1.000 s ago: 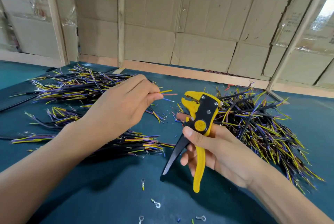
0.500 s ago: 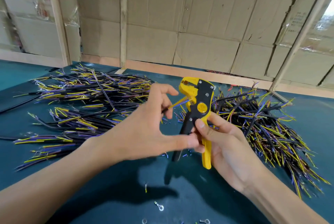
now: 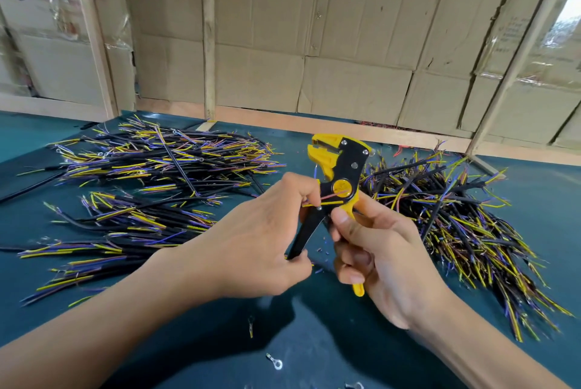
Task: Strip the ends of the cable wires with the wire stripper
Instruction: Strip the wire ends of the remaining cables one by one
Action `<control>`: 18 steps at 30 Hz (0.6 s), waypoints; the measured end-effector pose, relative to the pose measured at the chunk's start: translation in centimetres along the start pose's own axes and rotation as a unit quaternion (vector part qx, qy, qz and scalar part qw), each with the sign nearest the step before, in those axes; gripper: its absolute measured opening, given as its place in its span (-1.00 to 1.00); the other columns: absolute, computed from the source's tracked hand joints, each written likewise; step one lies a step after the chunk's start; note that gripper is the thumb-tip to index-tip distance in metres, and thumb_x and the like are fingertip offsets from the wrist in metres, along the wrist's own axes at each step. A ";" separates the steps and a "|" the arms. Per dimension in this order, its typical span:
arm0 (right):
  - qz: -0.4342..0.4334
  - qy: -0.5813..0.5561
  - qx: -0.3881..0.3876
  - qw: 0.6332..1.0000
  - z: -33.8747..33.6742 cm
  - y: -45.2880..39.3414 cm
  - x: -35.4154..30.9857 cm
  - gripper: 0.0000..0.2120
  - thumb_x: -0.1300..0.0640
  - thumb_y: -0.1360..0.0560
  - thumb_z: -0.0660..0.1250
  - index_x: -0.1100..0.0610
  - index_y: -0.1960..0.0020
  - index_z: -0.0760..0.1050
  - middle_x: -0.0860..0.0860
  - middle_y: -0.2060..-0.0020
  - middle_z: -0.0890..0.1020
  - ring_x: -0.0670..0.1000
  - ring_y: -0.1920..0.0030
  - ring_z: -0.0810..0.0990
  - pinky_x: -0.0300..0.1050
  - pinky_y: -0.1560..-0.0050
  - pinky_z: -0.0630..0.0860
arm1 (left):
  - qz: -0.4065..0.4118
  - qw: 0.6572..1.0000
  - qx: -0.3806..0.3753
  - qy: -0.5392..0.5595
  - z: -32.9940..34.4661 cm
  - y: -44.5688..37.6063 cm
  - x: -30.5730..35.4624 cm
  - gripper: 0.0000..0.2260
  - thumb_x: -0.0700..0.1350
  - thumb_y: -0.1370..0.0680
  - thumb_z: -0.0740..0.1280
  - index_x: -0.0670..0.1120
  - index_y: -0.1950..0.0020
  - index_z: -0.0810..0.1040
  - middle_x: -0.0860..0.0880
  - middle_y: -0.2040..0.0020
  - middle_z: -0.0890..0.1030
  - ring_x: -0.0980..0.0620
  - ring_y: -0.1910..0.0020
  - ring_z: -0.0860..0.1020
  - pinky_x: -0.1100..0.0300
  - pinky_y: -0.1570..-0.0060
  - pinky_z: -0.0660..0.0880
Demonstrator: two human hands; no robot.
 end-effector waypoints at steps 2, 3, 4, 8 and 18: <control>0.002 0.004 -0.003 1.000 0.1 0.1 -0.3 -0.96 0.21 -0.45 0.41 0.12 0.11 0.60 0.07 0.34 0.44 -0.06 0.51 0.18 -0.26 0.52 0.20 | 0.016 1.000 -0.003 -0.009 0.1 0.0 0.1 -0.45 -0.06 -0.43 0.36 0.22 -0.14 0.01 0.19 0.29 0.23 0.27 0.31 0.38 0.37 0.36 0.23; 0.002 0.009 -0.008 1.000 0.0 0.2 -0.3 -0.96 0.21 -0.45 0.42 0.12 0.10 0.60 0.07 0.34 0.44 -0.06 0.50 0.18 -0.26 0.52 0.20 | 0.022 1.000 -0.003 -0.012 0.2 0.1 0.0 -0.46 -0.04 -0.45 0.37 0.20 -0.15 0.03 0.20 0.27 0.24 0.31 0.29 0.38 0.41 0.32 0.26; 0.004 0.016 -0.012 1.000 -0.1 0.3 -0.4 -0.95 0.23 -0.45 0.45 0.12 0.11 0.61 0.07 0.34 0.44 -0.06 0.50 0.18 -0.26 0.52 0.20 | 0.024 1.000 -0.003 -0.008 0.3 0.1 0.0 -0.47 0.01 -0.46 0.39 0.19 -0.16 0.05 0.21 0.24 0.29 0.35 0.24 0.40 0.45 0.26 0.28; 0.062 0.054 -0.014 0.997 -1.0 0.4 -0.4 -0.84 0.15 -0.43 0.51 0.18 0.24 0.57 0.13 0.41 0.42 -0.03 0.56 0.22 -0.30 0.62 0.18 | -0.022 0.992 -0.004 0.121 0.2 0.0 -0.4 -0.45 0.28 -0.50 0.35 0.20 -0.28 0.06 0.19 -0.11 0.51 0.19 -0.07 0.54 0.25 -0.07 0.46; 0.035 -0.017 -0.031 0.999 -0.3 0.4 0.1 -0.76 0.04 -0.53 0.41 0.21 -0.05 0.56 0.22 -0.02 0.69 0.17 0.12 0.65 -0.19 0.51 0.41 | -0.093 0.967 0.193 0.136 -2.0 -0.6 -2.1 -0.97 -0.03 -0.63 0.27 0.07 -0.07 0.46 0.17 0.09 0.61 0.11 0.08 0.60 0.37 0.13 0.45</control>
Point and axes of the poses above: each hand's wrist, its own y-axis away from the middle knuckle, its own z-axis out of the palm, x = y × z, the point moved 1 cm from there along -y, towards the middle knuckle
